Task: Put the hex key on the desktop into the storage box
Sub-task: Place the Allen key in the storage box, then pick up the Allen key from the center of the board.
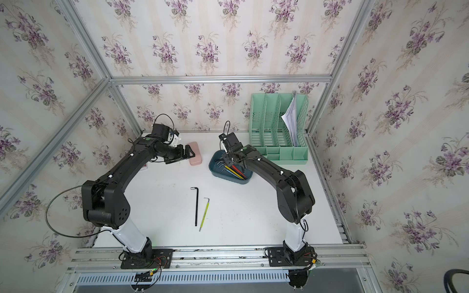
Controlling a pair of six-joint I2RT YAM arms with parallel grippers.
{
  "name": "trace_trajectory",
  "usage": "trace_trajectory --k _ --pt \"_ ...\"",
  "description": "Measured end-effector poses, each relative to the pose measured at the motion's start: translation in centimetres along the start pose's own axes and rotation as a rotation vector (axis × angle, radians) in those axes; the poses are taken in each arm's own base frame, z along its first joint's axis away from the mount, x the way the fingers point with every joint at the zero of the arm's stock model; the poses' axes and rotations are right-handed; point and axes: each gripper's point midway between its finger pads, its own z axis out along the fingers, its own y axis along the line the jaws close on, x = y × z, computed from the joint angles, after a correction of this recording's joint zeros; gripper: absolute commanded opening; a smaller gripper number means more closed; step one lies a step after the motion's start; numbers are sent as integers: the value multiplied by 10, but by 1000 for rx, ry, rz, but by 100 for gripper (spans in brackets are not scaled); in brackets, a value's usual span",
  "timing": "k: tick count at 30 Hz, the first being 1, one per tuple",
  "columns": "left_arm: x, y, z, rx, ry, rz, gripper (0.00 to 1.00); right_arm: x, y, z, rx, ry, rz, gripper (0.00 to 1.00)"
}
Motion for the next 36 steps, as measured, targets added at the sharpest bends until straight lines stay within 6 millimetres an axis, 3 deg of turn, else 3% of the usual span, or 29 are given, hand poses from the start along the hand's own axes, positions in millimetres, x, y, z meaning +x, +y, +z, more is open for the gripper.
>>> trace_trajectory --k 9,14,18,23,29,34,36 --pt "-2 -9 -18 32 -78 33 99 20 -2 -37 -42 -75 215 49" --pt "-6 -13 -26 30 -81 38 99 40 14 -51 -122 -68 287 52" --pt "2 -3 -29 -24 -81 54 99 65 33 -56 -163 -29 352 54" --pt "2 14 -27 -67 -71 24 99 101 85 -53 -194 69 378 54" --pt "4 17 -26 -73 -66 20 99 145 151 -36 -186 202 332 53" --pt "5 25 -29 -101 -71 7 99 150 193 -38 -198 224 303 54" --pt "3 29 -31 -104 -75 -2 99 149 199 -37 -199 230 311 54"
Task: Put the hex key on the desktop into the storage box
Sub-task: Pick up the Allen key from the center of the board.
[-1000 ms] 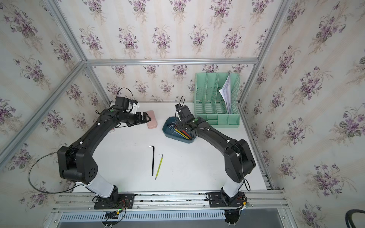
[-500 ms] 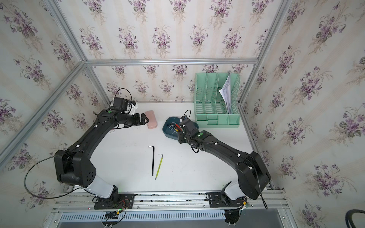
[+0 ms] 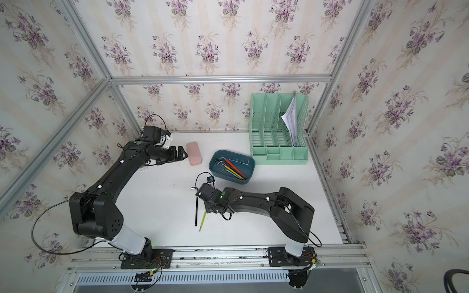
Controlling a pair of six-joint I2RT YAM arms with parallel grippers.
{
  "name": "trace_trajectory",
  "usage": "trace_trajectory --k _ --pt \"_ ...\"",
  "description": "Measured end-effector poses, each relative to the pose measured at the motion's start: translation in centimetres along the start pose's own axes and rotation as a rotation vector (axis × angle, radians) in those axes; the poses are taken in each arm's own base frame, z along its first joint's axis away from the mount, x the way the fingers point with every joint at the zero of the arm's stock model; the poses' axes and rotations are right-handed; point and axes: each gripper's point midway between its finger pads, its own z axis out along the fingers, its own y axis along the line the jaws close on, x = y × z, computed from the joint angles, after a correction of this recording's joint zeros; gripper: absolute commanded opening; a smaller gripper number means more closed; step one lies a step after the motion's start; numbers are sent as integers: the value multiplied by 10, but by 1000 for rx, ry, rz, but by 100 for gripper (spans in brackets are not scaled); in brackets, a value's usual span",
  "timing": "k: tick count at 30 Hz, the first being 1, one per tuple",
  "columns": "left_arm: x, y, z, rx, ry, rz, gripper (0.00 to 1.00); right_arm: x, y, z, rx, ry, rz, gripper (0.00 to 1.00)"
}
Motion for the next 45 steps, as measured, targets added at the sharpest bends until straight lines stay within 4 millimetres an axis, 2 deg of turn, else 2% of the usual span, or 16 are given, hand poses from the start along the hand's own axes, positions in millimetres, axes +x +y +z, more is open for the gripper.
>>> trace_trajectory --k 7,11,18,25,30,32,35,39,45 --pt "-1 4 -2 23 1 -32 99 22 14 21 22 62 -10 54" --pt "-2 4 -2 38 3 -50 99 21 21 29 28 71 -7 55" --pt "-1 4 -4 46 3 -56 99 17 31 33 17 69 11 55" --pt "-1 2 -4 55 4 -58 99 23 18 40 90 81 -7 56" --pt "-1 2 -4 59 5 -61 99 28 -14 33 159 85 4 57" --pt "-1 2 -4 61 6 -61 99 32 -34 26 188 101 19 57" --pt "-1 1 -4 67 7 -61 99 35 -54 15 212 115 38 57" --pt "-1 0 -5 69 5 -60 99 29 -46 3 151 128 66 57" --pt "-1 -2 -11 73 -7 -56 99 7 -26 -23 63 137 128 57"
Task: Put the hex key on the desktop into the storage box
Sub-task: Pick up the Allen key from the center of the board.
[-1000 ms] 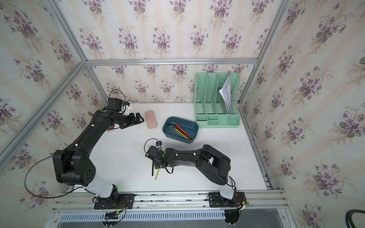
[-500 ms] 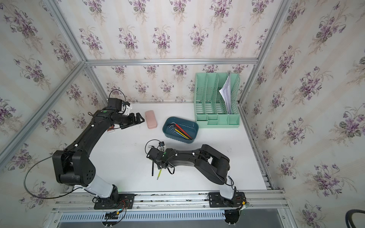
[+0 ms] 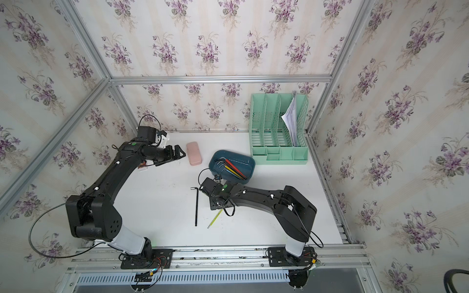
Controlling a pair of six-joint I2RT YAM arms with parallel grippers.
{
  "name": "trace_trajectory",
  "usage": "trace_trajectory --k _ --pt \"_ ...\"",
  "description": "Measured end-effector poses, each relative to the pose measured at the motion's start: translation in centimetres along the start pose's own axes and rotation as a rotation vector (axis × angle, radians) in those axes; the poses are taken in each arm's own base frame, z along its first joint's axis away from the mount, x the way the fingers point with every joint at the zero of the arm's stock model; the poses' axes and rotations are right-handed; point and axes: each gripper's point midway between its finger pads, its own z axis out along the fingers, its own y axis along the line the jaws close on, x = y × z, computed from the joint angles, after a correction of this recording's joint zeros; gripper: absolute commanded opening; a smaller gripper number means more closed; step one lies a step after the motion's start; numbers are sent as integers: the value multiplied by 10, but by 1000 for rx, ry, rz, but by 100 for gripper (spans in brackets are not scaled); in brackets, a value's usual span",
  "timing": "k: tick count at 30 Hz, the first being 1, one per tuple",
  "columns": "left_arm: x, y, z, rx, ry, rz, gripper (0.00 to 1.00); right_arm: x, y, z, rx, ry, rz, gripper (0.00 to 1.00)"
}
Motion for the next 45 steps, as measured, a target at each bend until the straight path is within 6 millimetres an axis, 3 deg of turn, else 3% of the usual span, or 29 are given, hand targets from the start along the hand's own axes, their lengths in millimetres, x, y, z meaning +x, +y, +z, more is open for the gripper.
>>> trace_trajectory --k 4,13,26,39,45 --pt "0 -3 -6 9 -14 2 99 16 -8 3 15 57 27 57" --pt "-2 -10 -18 29 -54 7 99 44 -20 35 105 169 76 54" --pt "-9 -21 -40 48 -121 32 99 48 -17 51 169 201 121 51" --pt "-6 -22 -33 71 -93 26 99 43 -12 60 173 166 105 11" --pt "-6 -23 -32 76 -90 25 99 42 -15 59 174 141 87 3"
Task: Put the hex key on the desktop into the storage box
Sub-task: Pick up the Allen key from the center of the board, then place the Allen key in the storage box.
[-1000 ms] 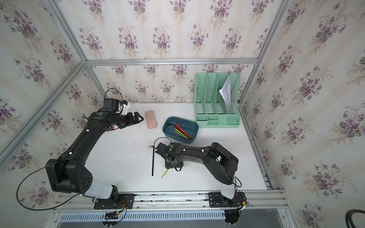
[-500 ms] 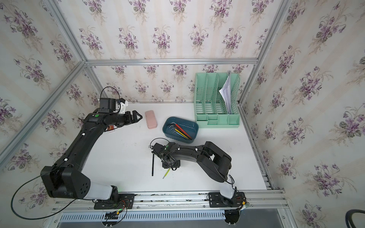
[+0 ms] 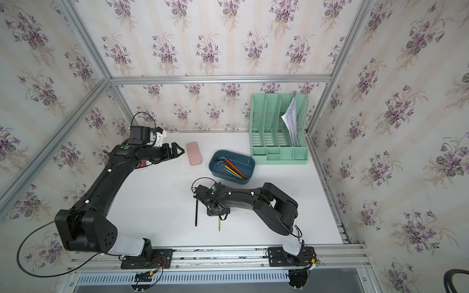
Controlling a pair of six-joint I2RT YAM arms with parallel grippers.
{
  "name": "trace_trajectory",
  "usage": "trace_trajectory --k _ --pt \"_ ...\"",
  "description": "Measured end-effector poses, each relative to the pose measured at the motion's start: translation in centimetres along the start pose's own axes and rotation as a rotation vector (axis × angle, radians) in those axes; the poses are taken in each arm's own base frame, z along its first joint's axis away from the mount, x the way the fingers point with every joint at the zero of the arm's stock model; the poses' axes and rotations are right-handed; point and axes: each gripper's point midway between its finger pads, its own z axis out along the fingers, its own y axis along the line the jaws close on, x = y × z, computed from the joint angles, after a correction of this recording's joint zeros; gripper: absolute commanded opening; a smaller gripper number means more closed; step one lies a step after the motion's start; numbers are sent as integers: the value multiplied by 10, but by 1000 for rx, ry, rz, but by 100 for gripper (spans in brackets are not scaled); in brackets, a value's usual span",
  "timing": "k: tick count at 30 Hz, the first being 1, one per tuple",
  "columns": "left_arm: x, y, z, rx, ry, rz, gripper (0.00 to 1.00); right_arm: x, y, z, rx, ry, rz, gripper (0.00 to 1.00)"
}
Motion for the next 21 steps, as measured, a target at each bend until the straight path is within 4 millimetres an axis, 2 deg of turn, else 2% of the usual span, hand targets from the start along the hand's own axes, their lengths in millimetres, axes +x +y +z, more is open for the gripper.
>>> trace_trajectory --k 2,10,12,16,21 --pt "1 0 1 0 2 -1 99 -2 0 0 -2 -12 -16 0" --pt "4 7 10 -15 27 -13 99 -8 -2 -4 -12 -62 -70 0" --pt "6 9 14 -19 37 -18 99 -14 -2 -9 -22 -91 -73 0" --pt "8 13 20 -26 55 -26 99 -19 -23 -21 35 -109 -96 0" --pt "13 12 27 -29 81 -24 99 -41 -26 -48 10 -193 -120 0"
